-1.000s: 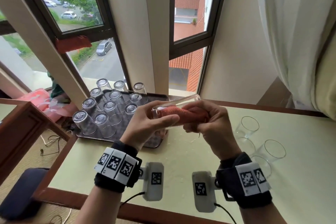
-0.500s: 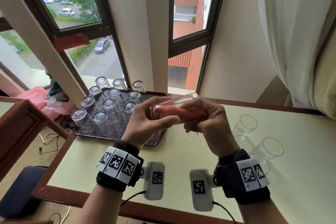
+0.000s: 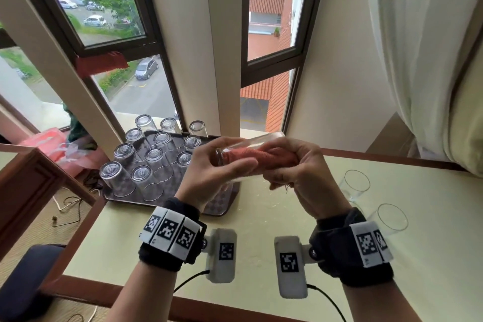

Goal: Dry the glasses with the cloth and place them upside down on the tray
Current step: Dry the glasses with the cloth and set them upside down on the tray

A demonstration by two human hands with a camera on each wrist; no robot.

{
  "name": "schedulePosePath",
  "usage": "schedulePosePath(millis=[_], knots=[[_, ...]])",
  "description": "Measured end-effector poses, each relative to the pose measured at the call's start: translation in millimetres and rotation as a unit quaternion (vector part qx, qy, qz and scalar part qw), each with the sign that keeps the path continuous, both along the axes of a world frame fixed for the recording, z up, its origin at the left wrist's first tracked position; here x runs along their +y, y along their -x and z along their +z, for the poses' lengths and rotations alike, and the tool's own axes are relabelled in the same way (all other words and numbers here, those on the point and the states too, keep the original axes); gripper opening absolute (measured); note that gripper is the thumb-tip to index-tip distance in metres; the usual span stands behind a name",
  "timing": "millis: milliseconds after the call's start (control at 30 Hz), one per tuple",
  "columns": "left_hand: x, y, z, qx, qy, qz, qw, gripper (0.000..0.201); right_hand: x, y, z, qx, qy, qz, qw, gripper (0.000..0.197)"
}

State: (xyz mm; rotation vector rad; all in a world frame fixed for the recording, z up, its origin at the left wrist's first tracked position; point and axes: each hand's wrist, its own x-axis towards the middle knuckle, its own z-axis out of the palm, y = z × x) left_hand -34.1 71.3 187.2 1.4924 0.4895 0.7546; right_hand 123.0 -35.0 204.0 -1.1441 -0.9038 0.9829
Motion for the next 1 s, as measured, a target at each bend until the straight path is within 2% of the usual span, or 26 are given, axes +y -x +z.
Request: schedulePosePath(millis=[67,133,167,233,300,400,500,567,633,667,767,833,900,1000], knots=[[2,0,-2,-0.003,-0.069,0.002,0.998,0.078,0,-4,-2,0.016,0.017,0.016,1.000,0.029],[0,-3,-2,0.001,-0.120,0.010,0.993,0.078,0,-8,-4,0.037,0.004,0.004,0.999,0.025],[-2,-5,-1,0.001,-0.118,0.015,0.993,0.077,1,-9,-5,0.046,-0.011,-0.008,0.999,0.025],[-1,-11,2,-0.003,-0.056,0.004,0.998,0.073,2,-10,-6,0.067,-0.047,-0.029,0.996,0.034],[-2,-16,6,0.001,0.019,-0.014,1.000,0.064,3,-12,-5,0.073,-0.069,-0.038,0.994,0.053],[1,-22,6,0.014,0.032,-0.009,0.999,0.058,3,-20,-2,0.064,-0.069,-0.027,0.995,0.051],[3,-29,10,0.002,-0.044,0.016,0.999,0.064,-1,-30,3,0.012,-0.027,-0.003,1.000,0.032],[5,-36,5,0.018,-0.135,0.026,0.990,0.074,-3,-39,2,0.003,-0.004,-0.004,1.000,0.034],[2,-44,1,0.016,-0.165,0.025,0.986,0.075,-4,-46,2,0.005,-0.015,-0.027,1.000,0.037],[1,-49,0,0.014,-0.141,0.014,0.990,0.075,-4,-48,3,0.017,-0.030,-0.039,0.999,0.038],[-7,-61,9,0.036,0.010,-0.036,0.999,0.068,-6,-52,6,0.053,-0.057,-0.076,0.994,0.051],[-6,-66,11,0.041,0.061,-0.032,0.997,0.060,-8,-53,8,0.056,-0.057,-0.076,0.994,0.055],[-5,-69,13,0.025,0.044,-0.010,0.999,0.055,-10,-56,10,0.033,-0.060,-0.052,0.996,0.052],[-4,-68,13,0.017,-0.065,-0.017,0.998,0.065,-14,-64,10,-0.014,-0.020,-0.026,0.999,0.032]])
